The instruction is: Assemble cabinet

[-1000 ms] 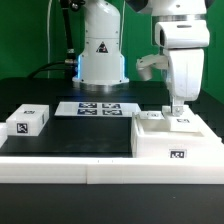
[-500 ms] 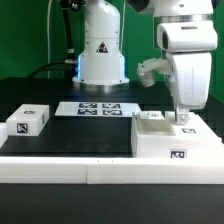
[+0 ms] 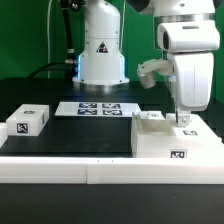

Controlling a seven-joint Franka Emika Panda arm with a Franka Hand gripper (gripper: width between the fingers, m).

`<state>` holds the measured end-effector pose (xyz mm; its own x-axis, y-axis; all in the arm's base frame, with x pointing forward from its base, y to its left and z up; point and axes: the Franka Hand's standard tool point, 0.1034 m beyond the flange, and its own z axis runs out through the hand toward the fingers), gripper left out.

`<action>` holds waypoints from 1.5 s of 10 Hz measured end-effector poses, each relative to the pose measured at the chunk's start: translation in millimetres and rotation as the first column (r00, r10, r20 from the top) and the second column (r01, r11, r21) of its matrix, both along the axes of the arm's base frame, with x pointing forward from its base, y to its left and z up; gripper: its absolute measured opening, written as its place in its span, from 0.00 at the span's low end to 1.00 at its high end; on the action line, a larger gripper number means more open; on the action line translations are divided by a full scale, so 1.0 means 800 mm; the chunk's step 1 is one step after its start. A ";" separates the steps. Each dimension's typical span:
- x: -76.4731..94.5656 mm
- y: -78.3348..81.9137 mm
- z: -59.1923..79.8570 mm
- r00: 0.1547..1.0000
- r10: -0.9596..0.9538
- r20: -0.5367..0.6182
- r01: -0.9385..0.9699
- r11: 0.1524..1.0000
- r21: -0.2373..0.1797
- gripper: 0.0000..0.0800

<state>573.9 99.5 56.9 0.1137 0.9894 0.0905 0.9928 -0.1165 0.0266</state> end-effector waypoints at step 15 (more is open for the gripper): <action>-0.064 -0.004 0.027 1.000 -0.031 -0.006 0.031 0.999 -0.030 1.00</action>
Offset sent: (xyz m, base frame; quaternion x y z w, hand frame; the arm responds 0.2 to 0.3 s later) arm 0.0000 0.0000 0.0000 0.0000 0.0000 0.0000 1.0000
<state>523.0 96.4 78.7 0.1445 0.9877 0.0600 0.9890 -0.1462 0.0244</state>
